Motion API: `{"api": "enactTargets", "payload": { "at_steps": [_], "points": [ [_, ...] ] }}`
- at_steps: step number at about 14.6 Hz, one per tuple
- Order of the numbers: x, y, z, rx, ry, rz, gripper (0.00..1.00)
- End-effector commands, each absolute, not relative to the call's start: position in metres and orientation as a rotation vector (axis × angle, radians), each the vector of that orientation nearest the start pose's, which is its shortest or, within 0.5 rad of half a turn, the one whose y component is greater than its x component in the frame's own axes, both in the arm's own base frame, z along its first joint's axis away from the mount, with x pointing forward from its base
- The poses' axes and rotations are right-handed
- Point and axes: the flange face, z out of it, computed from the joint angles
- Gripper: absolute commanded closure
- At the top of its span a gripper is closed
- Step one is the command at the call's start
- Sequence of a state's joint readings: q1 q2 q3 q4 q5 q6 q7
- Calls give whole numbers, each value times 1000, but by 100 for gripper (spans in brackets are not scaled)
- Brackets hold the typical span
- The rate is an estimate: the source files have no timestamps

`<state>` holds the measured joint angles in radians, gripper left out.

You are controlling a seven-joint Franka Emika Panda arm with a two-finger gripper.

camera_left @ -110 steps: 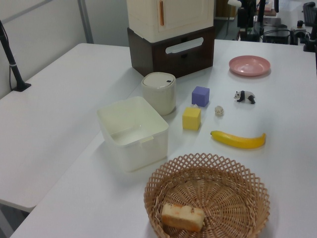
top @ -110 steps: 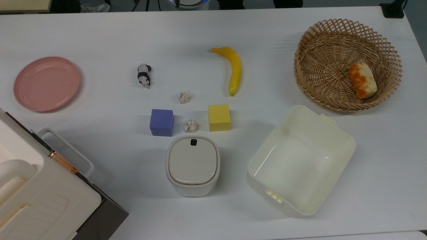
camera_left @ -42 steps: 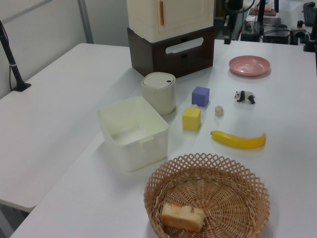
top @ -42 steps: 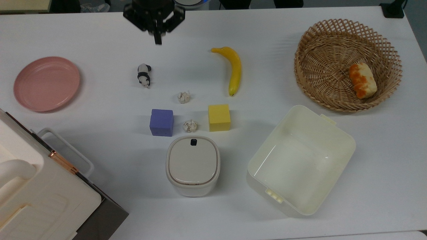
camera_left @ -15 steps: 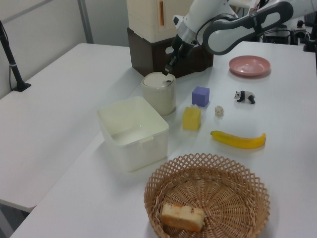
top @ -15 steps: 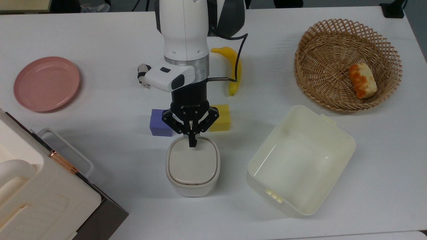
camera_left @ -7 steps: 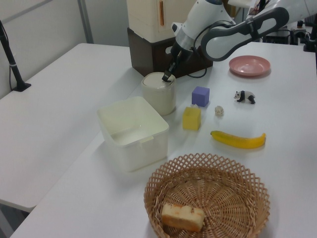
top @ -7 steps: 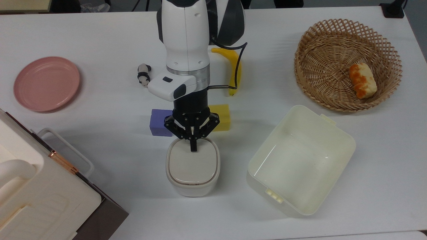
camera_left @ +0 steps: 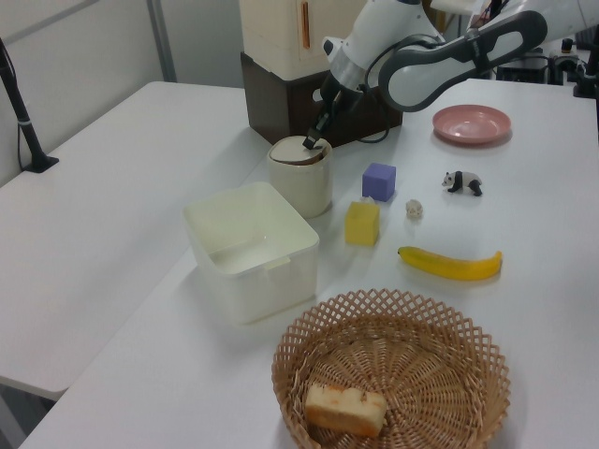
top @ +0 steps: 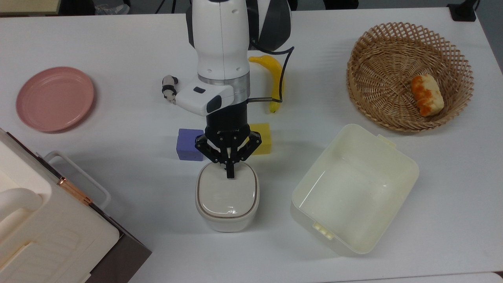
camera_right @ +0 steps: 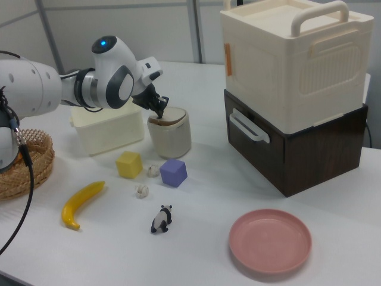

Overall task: Open the trash can
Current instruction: 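Lower the gripper onto the trash can lid's rim, then lift the gripper to flip the trash can lid upright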

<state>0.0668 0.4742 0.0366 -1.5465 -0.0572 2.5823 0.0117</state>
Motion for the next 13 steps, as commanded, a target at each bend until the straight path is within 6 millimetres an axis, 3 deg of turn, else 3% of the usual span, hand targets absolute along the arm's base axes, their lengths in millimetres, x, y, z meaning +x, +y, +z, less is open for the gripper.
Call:
{"api": "enactTargets", "payload": {
  "at_steps": [1, 6, 13],
  "points": [
    [713, 74, 476, -3013, -155, -815, 100],
    [691, 69, 515, -3058, -153, -697, 100],
    [634, 61, 555, -3164, -154, -275, 100]
  ]
}}
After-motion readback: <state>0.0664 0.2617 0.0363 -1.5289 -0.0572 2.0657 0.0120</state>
